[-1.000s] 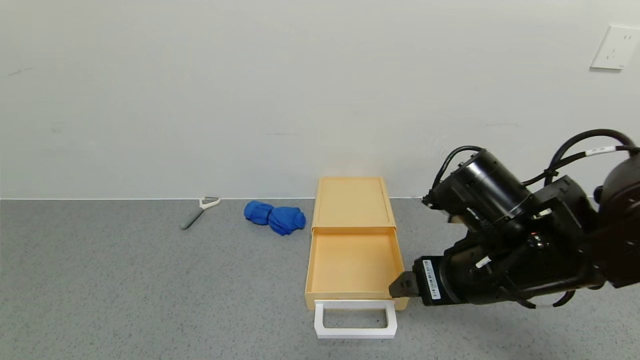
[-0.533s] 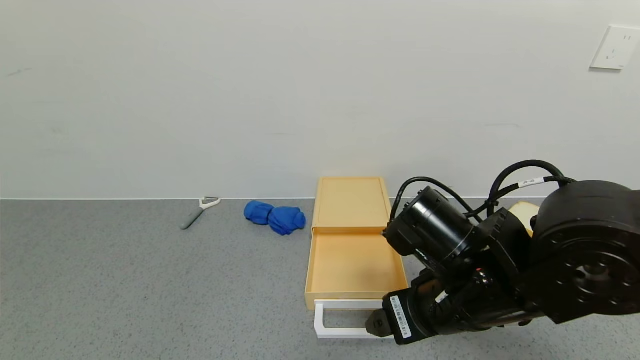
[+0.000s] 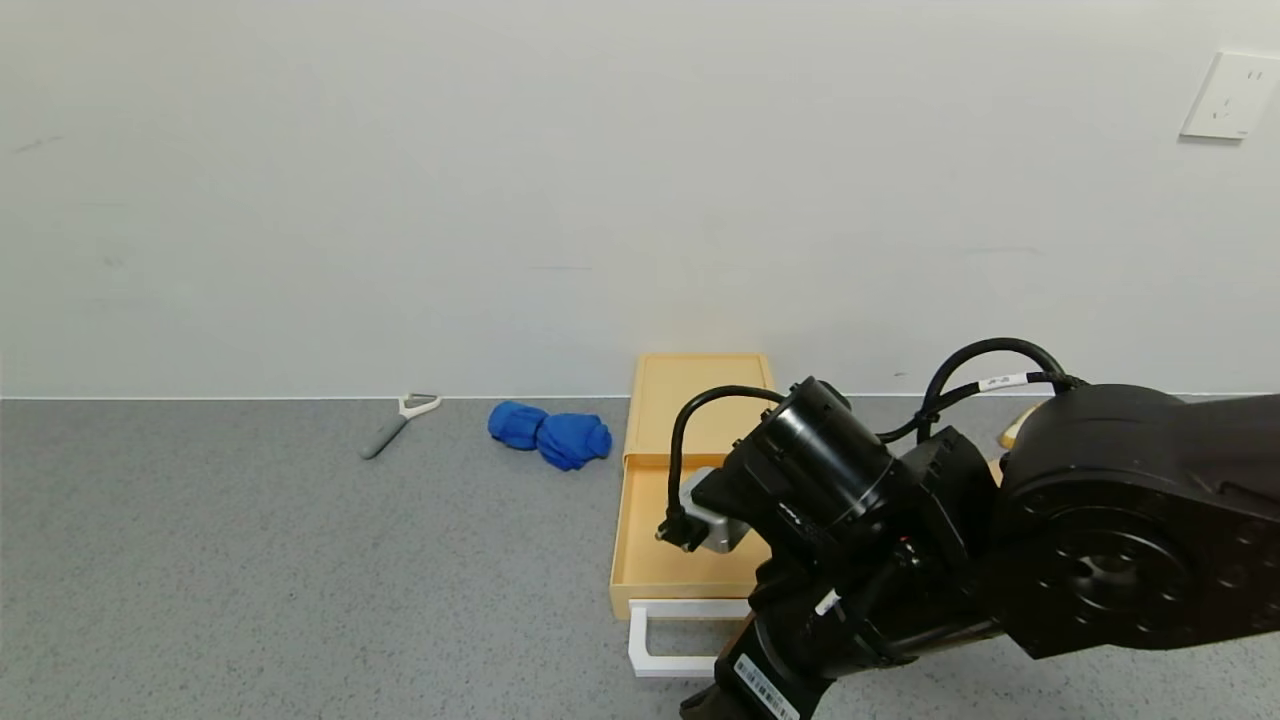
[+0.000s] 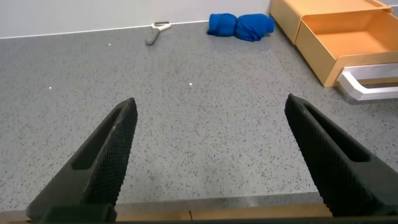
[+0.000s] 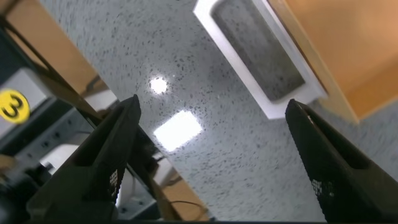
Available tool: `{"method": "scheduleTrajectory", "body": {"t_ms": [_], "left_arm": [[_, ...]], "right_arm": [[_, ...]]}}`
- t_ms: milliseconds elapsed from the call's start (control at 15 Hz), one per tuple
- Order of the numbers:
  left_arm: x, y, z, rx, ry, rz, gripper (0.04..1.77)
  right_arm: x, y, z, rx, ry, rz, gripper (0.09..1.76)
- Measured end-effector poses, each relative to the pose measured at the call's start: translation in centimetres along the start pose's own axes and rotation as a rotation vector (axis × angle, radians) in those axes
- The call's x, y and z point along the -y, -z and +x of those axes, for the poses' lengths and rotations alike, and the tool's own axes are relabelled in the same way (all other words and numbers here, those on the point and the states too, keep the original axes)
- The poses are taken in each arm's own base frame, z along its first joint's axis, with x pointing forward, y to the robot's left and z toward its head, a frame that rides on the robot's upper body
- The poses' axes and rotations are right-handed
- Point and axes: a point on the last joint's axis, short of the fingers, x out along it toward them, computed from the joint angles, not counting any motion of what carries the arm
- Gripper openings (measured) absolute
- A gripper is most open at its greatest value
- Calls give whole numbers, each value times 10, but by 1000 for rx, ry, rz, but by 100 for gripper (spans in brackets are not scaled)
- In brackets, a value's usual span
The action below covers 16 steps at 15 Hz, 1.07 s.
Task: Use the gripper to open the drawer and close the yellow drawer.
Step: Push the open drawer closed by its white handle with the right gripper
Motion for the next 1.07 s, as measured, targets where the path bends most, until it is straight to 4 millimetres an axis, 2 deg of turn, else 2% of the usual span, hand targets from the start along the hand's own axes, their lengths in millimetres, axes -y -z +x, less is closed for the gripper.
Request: {"method": "scheduleTrajectory", "body": {"t_ms": [133,467,667,1067], "left_arm": [[0,0,0,0,0,0,172],[0,0,0,0,0,0,172],[0,0,0,0,0,0,172],[0,0,0,0,0,0,172]], "right_arm": [[1,-4,10,-5,-21,-90,171],[5,-14,37,-16,-132,-185,171],[12,-10,49,-33,-173,-301,171],[27,-4,66,-60,-204,-340,171]]}}
